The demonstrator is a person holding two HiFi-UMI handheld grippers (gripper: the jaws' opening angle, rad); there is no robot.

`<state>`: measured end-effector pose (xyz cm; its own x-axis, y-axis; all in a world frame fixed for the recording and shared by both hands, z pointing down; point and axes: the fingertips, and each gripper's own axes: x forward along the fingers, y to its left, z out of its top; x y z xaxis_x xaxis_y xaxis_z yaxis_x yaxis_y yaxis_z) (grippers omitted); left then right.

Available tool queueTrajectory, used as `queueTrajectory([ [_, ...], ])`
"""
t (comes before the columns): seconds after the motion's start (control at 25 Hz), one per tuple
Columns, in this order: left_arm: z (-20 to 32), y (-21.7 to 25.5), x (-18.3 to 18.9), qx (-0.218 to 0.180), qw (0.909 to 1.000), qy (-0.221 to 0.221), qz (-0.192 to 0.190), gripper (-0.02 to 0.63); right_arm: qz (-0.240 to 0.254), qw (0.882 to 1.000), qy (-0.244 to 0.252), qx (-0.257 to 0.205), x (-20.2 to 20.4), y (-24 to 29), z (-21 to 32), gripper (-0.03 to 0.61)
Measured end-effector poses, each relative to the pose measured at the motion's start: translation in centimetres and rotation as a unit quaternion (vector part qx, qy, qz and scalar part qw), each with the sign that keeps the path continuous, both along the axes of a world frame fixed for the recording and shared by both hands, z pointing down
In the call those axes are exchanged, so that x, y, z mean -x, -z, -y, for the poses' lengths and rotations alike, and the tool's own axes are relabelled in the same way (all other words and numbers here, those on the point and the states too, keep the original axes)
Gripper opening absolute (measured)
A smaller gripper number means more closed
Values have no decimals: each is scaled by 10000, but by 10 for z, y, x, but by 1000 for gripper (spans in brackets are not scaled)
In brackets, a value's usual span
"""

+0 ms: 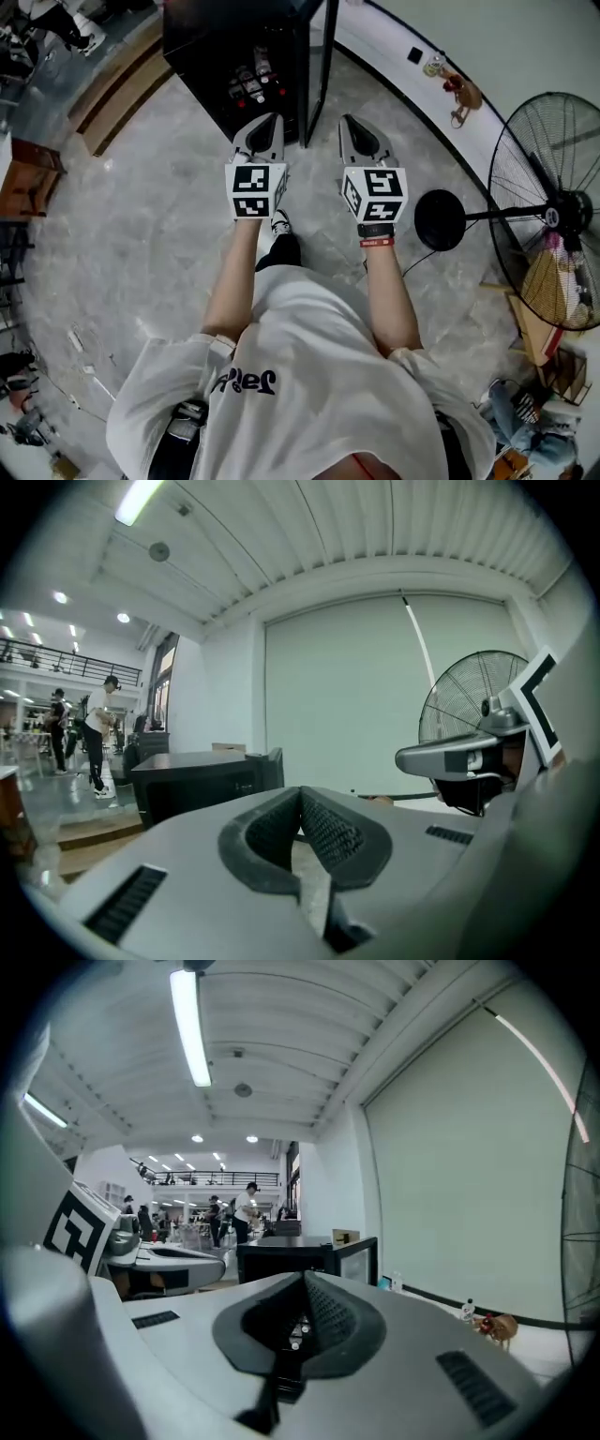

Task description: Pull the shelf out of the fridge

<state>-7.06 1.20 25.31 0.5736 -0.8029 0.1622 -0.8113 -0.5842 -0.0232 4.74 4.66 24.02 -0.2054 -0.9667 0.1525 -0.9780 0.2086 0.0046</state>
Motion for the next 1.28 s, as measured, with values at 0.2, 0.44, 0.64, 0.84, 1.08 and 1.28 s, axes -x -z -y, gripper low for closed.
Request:
queueTrajectory([
  [0.2,42,-20,40,97,9992,378,-113,18,147,9988,445,132,52,-19,56,12],
  [0.44,101,-30,82,85,9957,820,-422,18,365,9952,906,111,98,-33,123,12],
  [0.64,151,-46,105,136,9945,937,-446,18,313,9964,779,-76,111,-42,172,11],
  [0.84,203,-75,118,340,9932,1018,-460,18,392,9958,817,141,115,-65,223,12],
  [1.08,243,-110,121,649,9896,1182,-492,18,51,9949,986,222,114,-83,263,15],
  [1.28,272,-151,104,1030,9811,1427,-804,18,85,9935,1084,328,96,-108,289,15],
])
